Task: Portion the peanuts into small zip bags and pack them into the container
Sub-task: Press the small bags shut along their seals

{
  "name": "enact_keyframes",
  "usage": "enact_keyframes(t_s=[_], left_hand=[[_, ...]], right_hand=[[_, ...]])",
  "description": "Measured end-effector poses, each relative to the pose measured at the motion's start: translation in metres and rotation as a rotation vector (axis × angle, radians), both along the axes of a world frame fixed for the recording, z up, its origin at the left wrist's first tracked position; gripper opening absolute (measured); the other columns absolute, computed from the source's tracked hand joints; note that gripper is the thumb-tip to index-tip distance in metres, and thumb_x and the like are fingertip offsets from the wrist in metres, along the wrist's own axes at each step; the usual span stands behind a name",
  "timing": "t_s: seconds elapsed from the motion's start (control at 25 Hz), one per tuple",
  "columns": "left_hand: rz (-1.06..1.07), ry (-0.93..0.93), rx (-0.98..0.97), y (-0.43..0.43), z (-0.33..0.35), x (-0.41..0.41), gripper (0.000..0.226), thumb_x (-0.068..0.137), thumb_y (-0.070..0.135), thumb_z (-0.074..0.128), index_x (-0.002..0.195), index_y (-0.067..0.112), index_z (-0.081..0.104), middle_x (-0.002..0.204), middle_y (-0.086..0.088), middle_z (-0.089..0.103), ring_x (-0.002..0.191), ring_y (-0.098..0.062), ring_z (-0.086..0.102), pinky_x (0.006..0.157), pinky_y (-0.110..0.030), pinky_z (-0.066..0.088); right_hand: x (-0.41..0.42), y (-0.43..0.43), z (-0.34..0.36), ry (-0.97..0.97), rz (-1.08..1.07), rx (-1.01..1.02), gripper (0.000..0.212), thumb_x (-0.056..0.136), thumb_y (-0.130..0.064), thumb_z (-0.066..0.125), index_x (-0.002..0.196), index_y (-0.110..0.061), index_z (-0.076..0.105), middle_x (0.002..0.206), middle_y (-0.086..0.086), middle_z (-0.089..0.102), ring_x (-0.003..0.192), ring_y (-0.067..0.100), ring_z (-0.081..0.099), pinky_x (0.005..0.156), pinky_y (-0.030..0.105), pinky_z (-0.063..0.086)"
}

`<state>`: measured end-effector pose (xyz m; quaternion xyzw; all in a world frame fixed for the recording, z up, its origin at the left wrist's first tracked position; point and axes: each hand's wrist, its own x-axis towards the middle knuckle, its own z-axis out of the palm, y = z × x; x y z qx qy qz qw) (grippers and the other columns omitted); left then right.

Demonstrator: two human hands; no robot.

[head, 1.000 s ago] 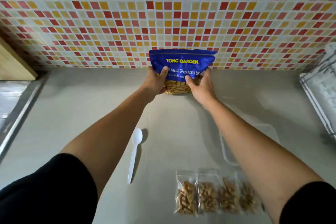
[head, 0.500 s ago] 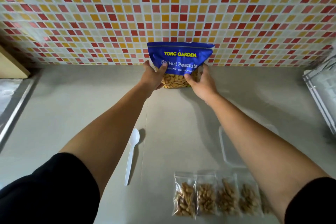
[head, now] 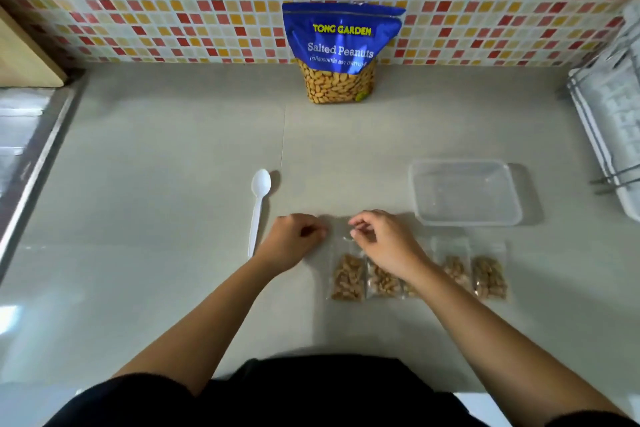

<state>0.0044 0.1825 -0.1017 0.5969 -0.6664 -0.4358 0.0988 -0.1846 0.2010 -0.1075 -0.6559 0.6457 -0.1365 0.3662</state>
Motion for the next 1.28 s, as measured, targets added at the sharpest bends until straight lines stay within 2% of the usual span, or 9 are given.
enact_keyframes(t_s=[0.28,0.4,0.48,0.64,0.8,0.88,0.96,1.16,1.28], left_hand=[[-0.128,-0.125,-0.192,0.024,-0.013,-0.011,0.047,0.079,0.03,0.071,0.121,0.013,0.061,0.107,-0.012,0.055,0.089,-0.027,0.058,0.088,-0.033,0.047],[-0.132,-0.124,-0.224,0.022,-0.014,-0.018,0.035,0.08,0.022,0.07,0.111,0.008,0.064,0.104,-0.013,0.055,0.084,-0.029,0.058,0.083,-0.032,0.048],[-0.11,-0.07,-0.231,0.022,-0.012,-0.016,0.018,0.079,0.016,0.069,0.093,0.004,0.067,0.089,-0.01,0.058,0.075,-0.025,0.054,0.076,-0.032,0.047],[0.024,0.193,0.012,0.025,0.001,-0.004,0.006,0.083,0.015,0.065,0.081,0.012,0.061,0.075,-0.001,0.066,0.071,-0.017,0.059,0.064,-0.024,0.044],[0.136,0.434,0.069,0.032,0.013,0.003,0.008,0.088,0.012,0.061,0.084,0.008,0.055,0.075,-0.004,0.067,0.078,-0.024,0.066,0.08,-0.035,0.054],[0.179,0.519,0.088,0.031,0.021,0.003,0.008,0.09,0.01,0.058,0.084,0.009,0.054,0.077,-0.007,0.065,0.078,-0.024,0.064,0.081,-0.035,0.055],[0.26,0.617,0.129,0.028,0.029,0.002,0.007,0.092,0.01,0.057,0.085,0.009,0.053,0.08,-0.014,0.062,0.076,-0.021,0.062,0.08,-0.033,0.056],[0.299,0.747,0.196,0.025,0.038,-0.001,0.009,0.089,0.013,0.061,0.092,0.006,0.056,0.086,-0.012,0.064,0.079,-0.018,0.061,0.081,-0.031,0.053],[0.253,0.733,0.212,0.033,0.032,-0.005,0.026,0.084,0.013,0.067,0.101,-0.005,0.059,0.091,-0.018,0.066,0.081,-0.024,0.063,0.077,-0.033,0.053]], right_hand=[[-0.003,0.021,-0.007,0.402,0.187,-0.178,0.03,0.085,-0.03,0.061,0.112,-0.017,0.064,0.115,0.002,0.058,0.109,0.025,0.047,0.093,0.034,0.04],[0.001,0.022,-0.006,0.392,0.176,-0.259,0.018,0.08,-0.022,0.065,0.097,-0.017,0.068,0.107,0.002,0.063,0.102,0.028,0.05,0.089,0.035,0.041],[0.003,0.026,-0.004,0.341,0.155,-0.35,0.009,0.078,-0.019,0.068,0.086,-0.019,0.067,0.092,0.0,0.068,0.09,0.028,0.055,0.081,0.035,0.044],[0.006,0.041,0.001,0.07,-0.051,-0.374,0.011,0.082,-0.028,0.067,0.086,-0.02,0.061,0.078,-0.003,0.068,0.075,0.017,0.06,0.068,0.029,0.046],[0.017,0.041,0.012,-0.51,-0.363,-0.083,0.015,0.082,-0.022,0.07,0.087,-0.027,0.056,0.08,-0.006,0.066,0.067,-0.002,0.059,0.068,0.018,0.045],[0.02,0.037,0.015,-0.673,-0.403,-0.022,0.012,0.084,-0.017,0.068,0.087,-0.025,0.059,0.08,-0.005,0.063,0.064,-0.005,0.056,0.07,0.018,0.045],[0.024,0.033,0.017,-0.789,-0.412,0.001,0.005,0.087,-0.018,0.064,0.086,-0.022,0.062,0.081,-0.003,0.066,0.07,0.0,0.06,0.073,0.021,0.048],[0.037,0.024,0.025,-0.954,-0.626,-0.069,0.009,0.085,-0.022,0.067,0.076,-0.022,0.069,0.071,-0.004,0.068,0.073,0.018,0.059,0.082,0.052,0.051],[0.042,0.022,0.029,-0.935,-0.69,-0.132,0.008,0.083,-0.024,0.07,0.076,-0.023,0.069,0.074,-0.002,0.068,0.076,0.02,0.061,0.082,0.051,0.052]])
